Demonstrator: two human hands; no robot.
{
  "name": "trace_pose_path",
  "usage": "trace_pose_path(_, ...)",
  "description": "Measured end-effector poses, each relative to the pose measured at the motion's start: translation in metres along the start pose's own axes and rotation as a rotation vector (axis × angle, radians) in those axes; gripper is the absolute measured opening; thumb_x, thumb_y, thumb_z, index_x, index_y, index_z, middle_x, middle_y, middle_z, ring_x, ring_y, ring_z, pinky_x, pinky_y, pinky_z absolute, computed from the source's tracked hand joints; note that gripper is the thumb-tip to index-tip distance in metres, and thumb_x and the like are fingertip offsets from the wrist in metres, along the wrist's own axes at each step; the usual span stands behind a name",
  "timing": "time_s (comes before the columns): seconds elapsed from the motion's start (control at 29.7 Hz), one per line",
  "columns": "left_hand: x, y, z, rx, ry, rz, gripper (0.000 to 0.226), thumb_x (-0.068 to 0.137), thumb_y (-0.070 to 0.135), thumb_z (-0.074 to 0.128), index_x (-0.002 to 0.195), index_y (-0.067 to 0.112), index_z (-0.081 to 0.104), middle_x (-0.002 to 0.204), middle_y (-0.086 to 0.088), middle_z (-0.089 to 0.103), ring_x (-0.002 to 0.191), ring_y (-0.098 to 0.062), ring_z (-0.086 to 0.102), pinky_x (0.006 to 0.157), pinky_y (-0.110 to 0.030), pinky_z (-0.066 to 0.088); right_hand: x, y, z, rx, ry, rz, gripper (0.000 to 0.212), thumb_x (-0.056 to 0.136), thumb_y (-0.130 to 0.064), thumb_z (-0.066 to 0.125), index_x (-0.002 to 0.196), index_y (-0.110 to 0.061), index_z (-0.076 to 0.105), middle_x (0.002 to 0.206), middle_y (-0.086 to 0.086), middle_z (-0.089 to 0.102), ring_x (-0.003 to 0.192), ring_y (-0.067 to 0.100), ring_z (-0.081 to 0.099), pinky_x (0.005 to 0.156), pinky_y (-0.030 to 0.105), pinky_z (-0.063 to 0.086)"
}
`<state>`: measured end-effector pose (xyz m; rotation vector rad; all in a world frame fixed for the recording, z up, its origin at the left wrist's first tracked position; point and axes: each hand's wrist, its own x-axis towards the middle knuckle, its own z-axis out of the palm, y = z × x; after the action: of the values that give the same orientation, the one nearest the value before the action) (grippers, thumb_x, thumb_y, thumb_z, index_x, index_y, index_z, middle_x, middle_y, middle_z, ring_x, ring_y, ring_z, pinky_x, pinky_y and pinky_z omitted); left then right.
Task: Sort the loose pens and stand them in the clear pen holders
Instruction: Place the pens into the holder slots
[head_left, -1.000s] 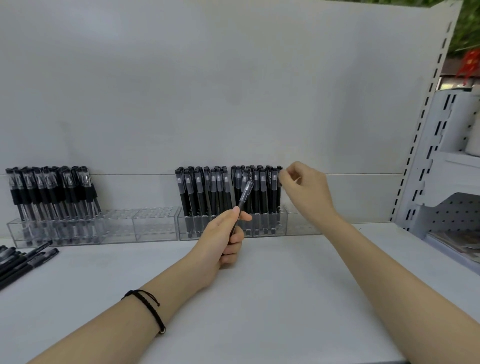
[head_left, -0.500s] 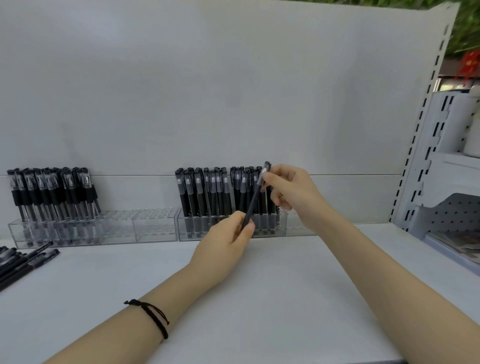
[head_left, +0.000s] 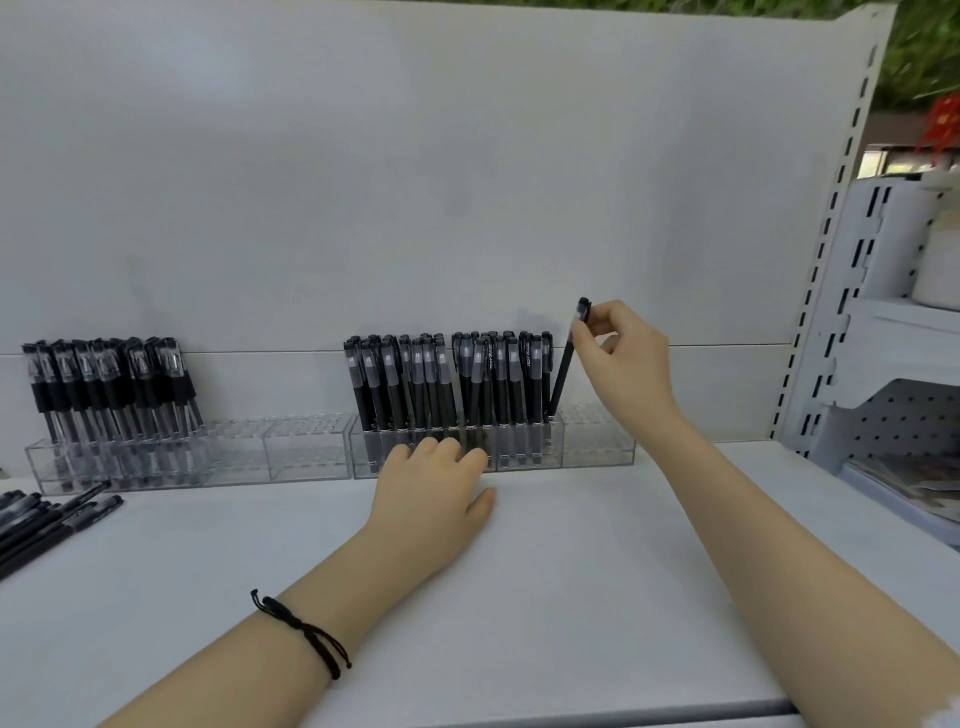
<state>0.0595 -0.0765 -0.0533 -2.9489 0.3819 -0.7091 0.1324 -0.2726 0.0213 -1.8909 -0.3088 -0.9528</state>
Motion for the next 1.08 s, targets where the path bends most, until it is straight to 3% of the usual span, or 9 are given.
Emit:
trace_pose_path(0.17,-0.002,-0.001,-0.001,-0.009,0.031,-0.018,0.035,0.097,0.047,0.036,0.119,0.025,0.053,0.111,0.003,0.058,0.107,-0.022,0.052,0.084,-0.035,0.034,-0.007,0.004,0.009,-0.113,-0.147,0.006,0.011,0.093,-0.029,0.058,0.092,-0.020,0.062,0.076,-0.019,0.058,0.064,0.008,0.051,0.068,0.030,0.043)
trace_pose_path(0.3,-0.003,-0.004,0.000,-0.023,0.048,-0.035,0.035,0.097,0.046,0.037,0.118,0.024,0.054,0.110,0.002,0.059,0.106,-0.022,0.053,0.083,-0.034,0.034,-0.007,0.005,0.010,-0.137,-0.146,0.060,0.014,0.092,-0.030,0.058,0.095,-0.018,0.065,0.082,-0.013,0.061,0.082,0.012,0.056,0.075,0.031,0.045)
trace_pose_path(0.47,-0.001,-0.006,0.002,-0.039,0.068,-0.048,0.033,0.097,0.045,0.039,0.113,0.021,0.055,0.106,0.000,0.060,0.105,-0.024,0.054,0.081,-0.033,0.034,-0.002,0.003,0.012,-0.048,-0.190,0.138,0.014,0.090,-0.028,0.062,0.093,-0.016,0.066,0.079,-0.009,0.060,0.078,0.014,0.057,0.074,0.028,0.045)
trace_pose_path(0.61,-0.002,-0.007,0.001,-0.010,0.062,-0.044,0.033,0.098,0.045,0.036,0.115,0.021,0.053,0.109,0.001,0.058,0.107,-0.022,0.052,0.083,-0.034,0.035,-0.006,0.012,0.015,-0.159,-0.269,0.179,0.012,0.090,-0.030,0.061,0.087,-0.019,0.065,0.081,-0.004,0.063,0.080,0.020,0.061,0.078,0.037,0.053)
trace_pose_path(0.67,-0.003,-0.008,0.000,-0.004,0.076,-0.038,0.033,0.098,0.044,0.036,0.115,0.021,0.053,0.110,0.001,0.058,0.108,-0.022,0.051,0.085,-0.034,0.035,-0.012,0.013,0.014,-0.353,-0.321,0.180,0.018,0.090,-0.036,0.059,0.079,-0.022,0.061,0.083,-0.002,0.065,0.086,0.023,0.062,0.073,0.034,0.049)
trace_pose_path(0.77,-0.002,-0.010,-0.001,-0.037,0.128,-0.039,0.031,0.098,0.041,0.038,0.115,0.021,0.055,0.108,0.001,0.058,0.107,-0.022,0.052,0.086,-0.034,0.035,-0.021,0.000,0.012,-0.641,-0.343,0.086,0.025,0.092,-0.040,0.051,0.079,-0.021,0.059,0.085,0.000,0.065,0.085,0.026,0.060,0.066,0.029,0.039)
trace_pose_path(0.94,-0.008,-0.045,-0.009,0.025,0.143,0.027,0.026,0.097,0.035,0.040,0.114,0.020,0.055,0.107,0.000,0.055,0.103,-0.023,0.052,0.078,-0.034,0.031,-0.047,-0.045,0.023,-0.664,-0.390,-0.211,0.024,0.094,-0.040,0.046,0.094,-0.021,0.062,0.090,-0.007,0.064,0.086,0.018,0.060,0.068,0.030,0.045)
trace_pose_path(1.01,-0.022,-0.071,-0.014,0.052,0.177,0.106,0.020,0.090,0.031,0.054,0.102,0.017,0.060,0.096,-0.003,0.060,0.091,-0.027,0.058,0.074,-0.035,0.035,-0.063,-0.060,0.031,-0.670,-0.420,-0.327,0.027,0.095,-0.041,0.046,0.107,-0.021,0.061,0.096,-0.007,0.063,0.087,0.015,0.059,0.069,0.030,0.047)
trace_pose_path(1.08,-0.038,-0.101,-0.017,0.148,0.169,0.162,0.020,0.071,0.030,0.075,0.082,0.016,0.065,0.074,-0.004,0.061,0.066,-0.027,0.061,0.060,-0.036,0.042,-0.077,-0.074,0.041,-0.661,-0.456,-0.397,0.027,0.096,-0.040,0.045,0.111,-0.022,0.059,0.097,-0.007,0.062,0.087,0.014,0.059,0.067,0.029,0.048)
